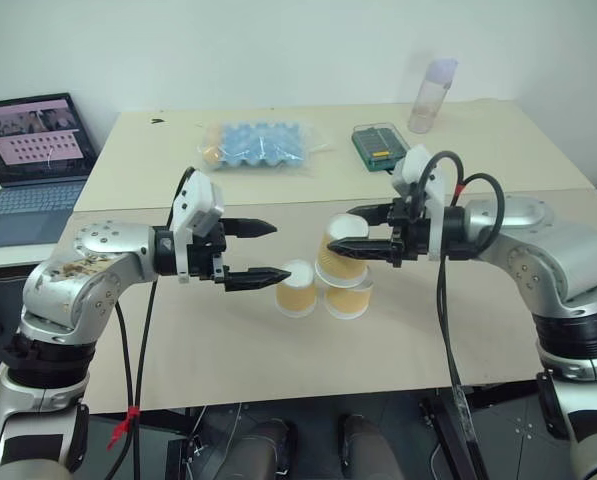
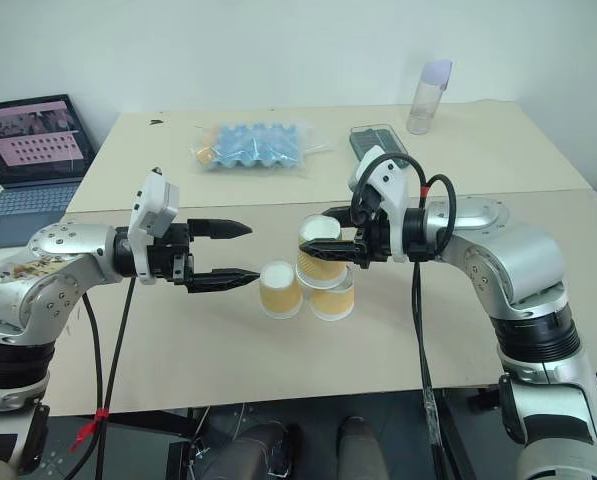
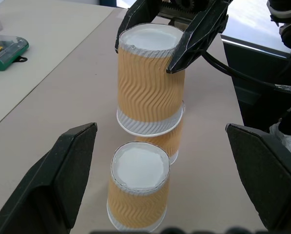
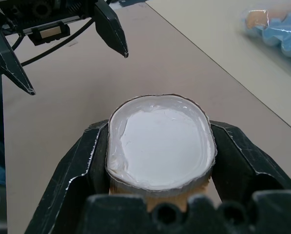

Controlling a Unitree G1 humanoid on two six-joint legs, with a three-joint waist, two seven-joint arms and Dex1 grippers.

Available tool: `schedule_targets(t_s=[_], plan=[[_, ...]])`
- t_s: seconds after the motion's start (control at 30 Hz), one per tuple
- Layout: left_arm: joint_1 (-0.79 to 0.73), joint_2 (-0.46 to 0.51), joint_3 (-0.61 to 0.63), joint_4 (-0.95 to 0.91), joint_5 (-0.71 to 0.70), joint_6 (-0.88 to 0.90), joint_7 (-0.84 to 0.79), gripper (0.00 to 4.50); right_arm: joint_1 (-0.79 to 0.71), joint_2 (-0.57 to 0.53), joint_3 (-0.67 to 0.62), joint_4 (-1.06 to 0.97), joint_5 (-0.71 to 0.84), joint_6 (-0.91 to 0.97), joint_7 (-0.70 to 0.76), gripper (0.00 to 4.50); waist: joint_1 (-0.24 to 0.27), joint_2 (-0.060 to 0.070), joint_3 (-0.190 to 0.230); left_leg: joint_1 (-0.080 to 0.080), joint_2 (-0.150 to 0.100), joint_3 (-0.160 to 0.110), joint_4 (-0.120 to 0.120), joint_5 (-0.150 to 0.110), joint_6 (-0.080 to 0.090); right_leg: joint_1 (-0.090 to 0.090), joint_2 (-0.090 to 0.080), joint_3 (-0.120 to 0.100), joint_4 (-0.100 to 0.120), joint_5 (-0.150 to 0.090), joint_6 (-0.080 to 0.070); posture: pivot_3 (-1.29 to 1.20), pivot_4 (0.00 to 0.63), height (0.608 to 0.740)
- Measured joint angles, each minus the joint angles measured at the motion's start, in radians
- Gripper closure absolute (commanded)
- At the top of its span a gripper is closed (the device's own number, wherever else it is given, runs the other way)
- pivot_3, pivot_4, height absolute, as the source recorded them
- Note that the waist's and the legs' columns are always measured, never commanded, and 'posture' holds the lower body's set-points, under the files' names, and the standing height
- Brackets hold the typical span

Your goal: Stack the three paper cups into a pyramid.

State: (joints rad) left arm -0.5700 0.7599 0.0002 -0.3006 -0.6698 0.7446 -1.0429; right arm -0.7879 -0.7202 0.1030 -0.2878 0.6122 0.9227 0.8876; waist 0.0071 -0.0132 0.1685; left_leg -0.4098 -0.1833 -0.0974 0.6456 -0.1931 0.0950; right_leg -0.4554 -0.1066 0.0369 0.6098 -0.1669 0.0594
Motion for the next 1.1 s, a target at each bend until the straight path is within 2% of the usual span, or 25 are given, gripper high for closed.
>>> schedule_targets(t_s=[0.3, 0.77, 0.83, 0.87, 0.9, 0.93, 1.1], plan=[[0.000, 0.000, 0.000, 0.000, 0.000, 0.000, 0.000, 0.00, -0.005, 0.046, 0.005, -0.030, 0.002, 0.003, -0.022, 1.83, 0.001, 0.000, 0.000, 0.000, 0.000, 0.000, 0.000, 0.000, -0.001, 0.000, 0.000, 0.000, 0.000, 0.000, 0.000, 0.00, 0.150, 0.740], [-0.003, 0.000, 0.000, 0.000, 0.000, 0.000, 0.001, 0.00, 0.015, 0.052, 0.042, -0.026, -0.053, -0.029, -0.025, 1.83, -0.001, 0.000, 0.000, 0.002, 0.000, 0.000, 0.000, 0.000, 0.000, 0.000, 0.000, 0.000, 0.000, 0.000, 0.000, 0.00, 0.150, 0.740], [-0.004, 0.000, 0.000, 0.000, 0.001, 0.000, 0.001, 0.00, 0.015, 0.059, 0.044, -0.026, -0.060, -0.033, -0.026, 0.95, -0.001, 0.000, 0.000, 0.002, 0.000, 0.000, 0.000, 0.000, 0.000, 0.000, 0.000, 0.000, 0.000, 0.000, 0.000, 0.00, 0.150, 0.740], [-0.006, 0.000, 0.000, 0.000, 0.001, 0.000, 0.001, 0.00, 0.015, 0.060, 0.044, -0.026, -0.062, -0.035, -0.026, 0.89, -0.001, 0.000, 0.000, 0.002, 0.000, 0.000, 0.000, 0.000, 0.000, 0.000, 0.000, 0.000, 0.000, 0.000, 0.000, 0.00, 0.150, 0.740], [-0.007, 0.000, 0.000, 0.000, 0.001, 0.000, 0.001, 0.00, 0.015, 0.063, 0.046, -0.026, -0.065, -0.035, -0.027, 0.37, -0.001, 0.000, 0.000, 0.002, 0.000, 0.000, 0.000, 0.000, 0.000, 0.000, 0.000, 0.000, 0.000, 0.000, 0.000, 0.00, 0.150, 0.740], [-0.007, 0.000, 0.000, 0.000, 0.001, 0.000, 0.001, 0.00, 0.015, 0.064, 0.048, -0.025, -0.068, -0.035, -0.027, 0.08, -0.001, 0.000, 0.000, 0.002, 0.000, 0.000, 0.000, 0.000, 0.000, 0.000, 0.000, 0.000, 0.000, 0.000, 0.000, 0.00, 0.150, 0.740], [-0.007, 0.000, 0.000, 0.000, 0.001, 0.000, 0.001, 0.00, 0.015, 0.071, 0.048, -0.025, -0.071, -0.034, -0.028, 0.03, -0.001, 0.000, 0.000, 0.002, 0.000, 0.000, 0.000, 0.001, -0.002, 0.000, 0.000, 0.000, 0.000, 0.000, 0.000, 0.00, 0.150, 0.740]])
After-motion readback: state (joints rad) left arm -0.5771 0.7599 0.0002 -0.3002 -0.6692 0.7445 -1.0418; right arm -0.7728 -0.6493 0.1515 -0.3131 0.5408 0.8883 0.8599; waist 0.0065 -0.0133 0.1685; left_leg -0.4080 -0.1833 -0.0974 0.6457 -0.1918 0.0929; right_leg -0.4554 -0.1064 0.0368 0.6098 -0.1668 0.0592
